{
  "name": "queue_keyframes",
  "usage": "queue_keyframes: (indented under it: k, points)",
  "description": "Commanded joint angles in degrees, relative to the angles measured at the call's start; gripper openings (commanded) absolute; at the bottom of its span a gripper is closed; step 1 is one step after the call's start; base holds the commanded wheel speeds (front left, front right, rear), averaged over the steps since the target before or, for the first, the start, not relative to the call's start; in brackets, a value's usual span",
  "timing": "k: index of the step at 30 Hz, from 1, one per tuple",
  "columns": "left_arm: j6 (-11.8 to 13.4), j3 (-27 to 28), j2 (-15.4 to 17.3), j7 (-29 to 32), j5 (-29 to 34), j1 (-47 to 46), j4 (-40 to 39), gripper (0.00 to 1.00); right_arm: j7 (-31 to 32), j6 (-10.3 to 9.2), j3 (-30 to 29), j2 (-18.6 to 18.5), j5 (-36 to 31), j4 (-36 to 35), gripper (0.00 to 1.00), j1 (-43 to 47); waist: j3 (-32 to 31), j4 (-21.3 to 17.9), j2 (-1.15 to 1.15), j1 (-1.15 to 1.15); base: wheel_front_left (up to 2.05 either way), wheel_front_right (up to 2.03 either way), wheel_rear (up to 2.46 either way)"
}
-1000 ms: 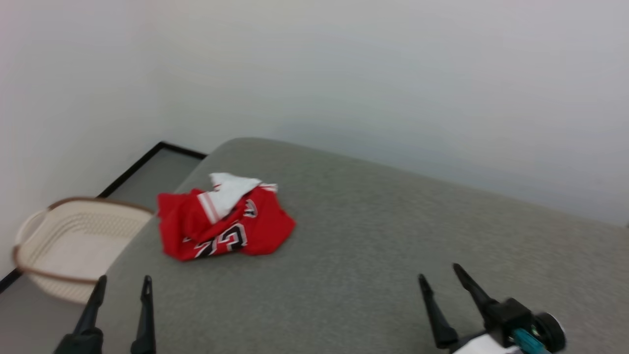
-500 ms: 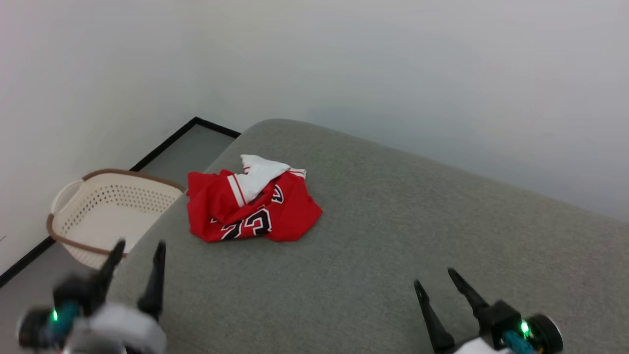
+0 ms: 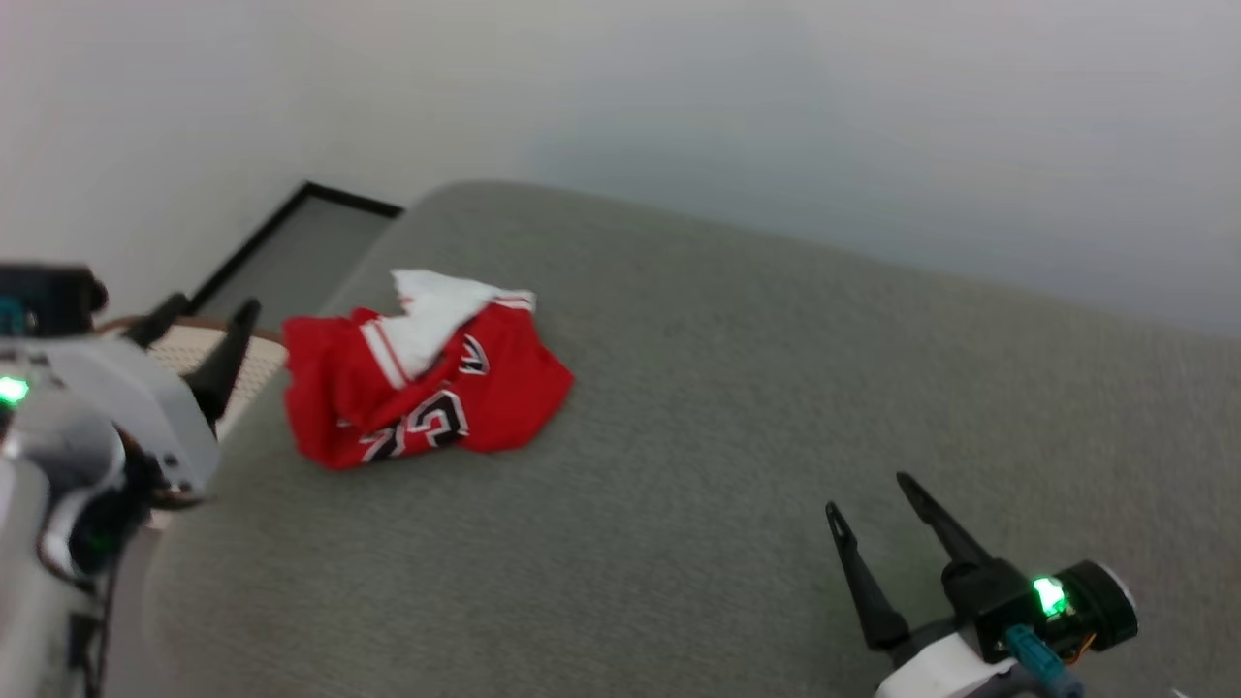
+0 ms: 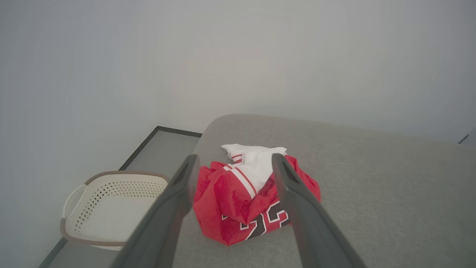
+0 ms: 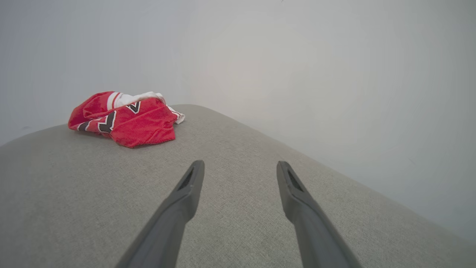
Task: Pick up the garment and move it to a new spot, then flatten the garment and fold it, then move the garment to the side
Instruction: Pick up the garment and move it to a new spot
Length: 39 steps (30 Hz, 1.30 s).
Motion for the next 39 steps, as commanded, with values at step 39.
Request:
queue_keyframes:
  k: [39]
  points:
    - [-0.14,-29.21,-2.63,27.84,-22.01,-26.19,43.29,1.0,10.55,-0.08,1.81,-6.39,1.57,-19.47,1.0,-4.42,26.51,-16.25,0.0,0.0,0.0,0.0,0.0]
